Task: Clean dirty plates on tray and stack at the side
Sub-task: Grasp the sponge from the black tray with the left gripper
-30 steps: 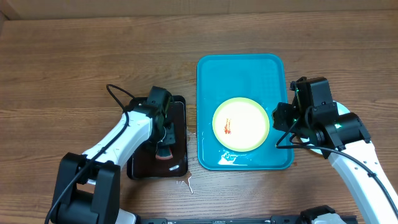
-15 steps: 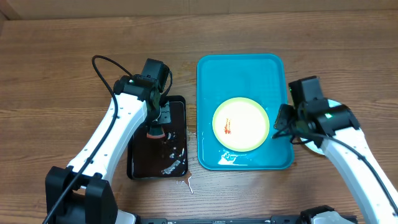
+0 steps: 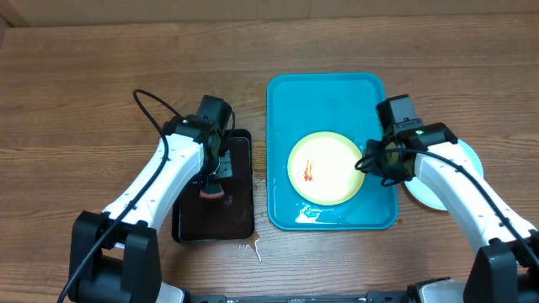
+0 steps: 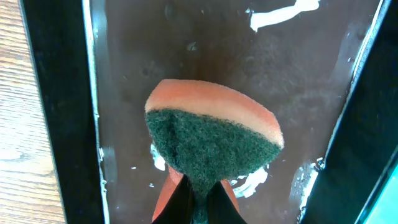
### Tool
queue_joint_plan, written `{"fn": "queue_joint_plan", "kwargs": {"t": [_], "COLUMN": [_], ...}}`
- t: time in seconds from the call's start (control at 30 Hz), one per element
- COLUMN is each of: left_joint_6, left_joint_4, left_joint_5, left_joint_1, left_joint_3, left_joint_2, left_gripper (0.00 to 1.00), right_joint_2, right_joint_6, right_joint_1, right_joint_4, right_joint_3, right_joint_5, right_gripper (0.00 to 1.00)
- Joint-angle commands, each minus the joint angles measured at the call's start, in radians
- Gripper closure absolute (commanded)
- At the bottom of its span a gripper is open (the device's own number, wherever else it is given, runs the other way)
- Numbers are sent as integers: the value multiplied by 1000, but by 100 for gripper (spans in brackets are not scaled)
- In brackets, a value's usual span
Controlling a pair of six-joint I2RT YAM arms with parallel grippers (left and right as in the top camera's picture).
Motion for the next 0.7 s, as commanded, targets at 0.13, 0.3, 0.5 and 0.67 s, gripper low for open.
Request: {"fn": "queue_joint_plan", "kwargs": {"t": [0.13,0.3,0.5,0.67], "left_joint_6": [31,31,-10,-39], "left_joint_4": [-122,-219,-61,91], "left_joint_5": [28,108,260,267], "left_joint_1": [5,-16,-147,-267], "left_joint_3": [143,340,424,423], "left_joint_2": [-8,-8,5,82], "left_gripper": [96,96,96,95], "right_joint_2": [0,7,54,77], "right_joint_6": [-142,-142,-155,-133], "right_joint_1": [-70,-79,-79,-79], "right_joint_4": [23,36,158,254], "right_joint_3": [7,5,-48,-118], "right_joint_5": [-144,-150,-166,-148], "right_gripper": [53,53,53,54]}}
